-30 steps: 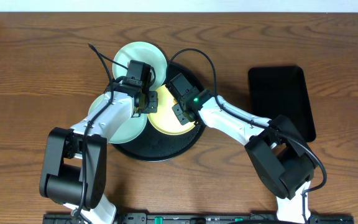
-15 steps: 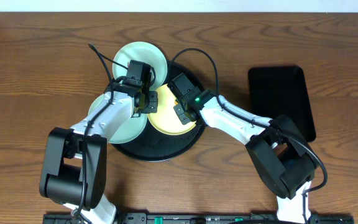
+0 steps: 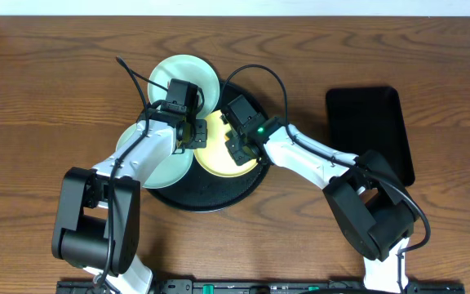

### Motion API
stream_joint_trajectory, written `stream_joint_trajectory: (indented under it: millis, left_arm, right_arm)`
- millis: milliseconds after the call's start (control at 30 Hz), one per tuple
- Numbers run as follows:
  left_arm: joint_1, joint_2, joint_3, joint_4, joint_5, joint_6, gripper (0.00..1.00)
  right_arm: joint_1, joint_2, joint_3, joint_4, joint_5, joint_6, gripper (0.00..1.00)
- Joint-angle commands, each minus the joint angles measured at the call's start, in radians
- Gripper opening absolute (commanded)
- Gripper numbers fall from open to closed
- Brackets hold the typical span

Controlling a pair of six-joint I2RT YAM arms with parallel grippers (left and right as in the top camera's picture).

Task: Clean dirty plates on tray and stack at the side
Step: 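Scrub the sponge across the yellow plate surface with the right gripper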

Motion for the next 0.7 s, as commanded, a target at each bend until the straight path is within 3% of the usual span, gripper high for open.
stream_joint_trajectory:
  millis: [0, 167, 400, 667]
  left_arm:
    - [0.002, -0.015, -0.009, 0.0, -0.015, -0.016, 0.08]
    - [0.002, -0.015, -0.009, 0.0, -0.015, -0.016, 0.07]
    - [0.002, -0.015, -0.009, -0.001, -0.015, -0.016, 0.08]
    - [0.002, -0.015, -0.009, -0.001, -0.015, -0.016, 0.08]
  right_arm:
    - [0.03, 0.004, -0.04, -0.01, -0.092, 0.024, 0.01]
    - [0.046, 0.004, -0.043, -0.007, -0.092, 0.038, 0.01]
    - [0.046, 0.004, -0.043, -0.002, -0.096, 0.176, 0.01]
    - [0.002, 0.004, -0.043, 0.045, -0.253, 0.18, 0.01]
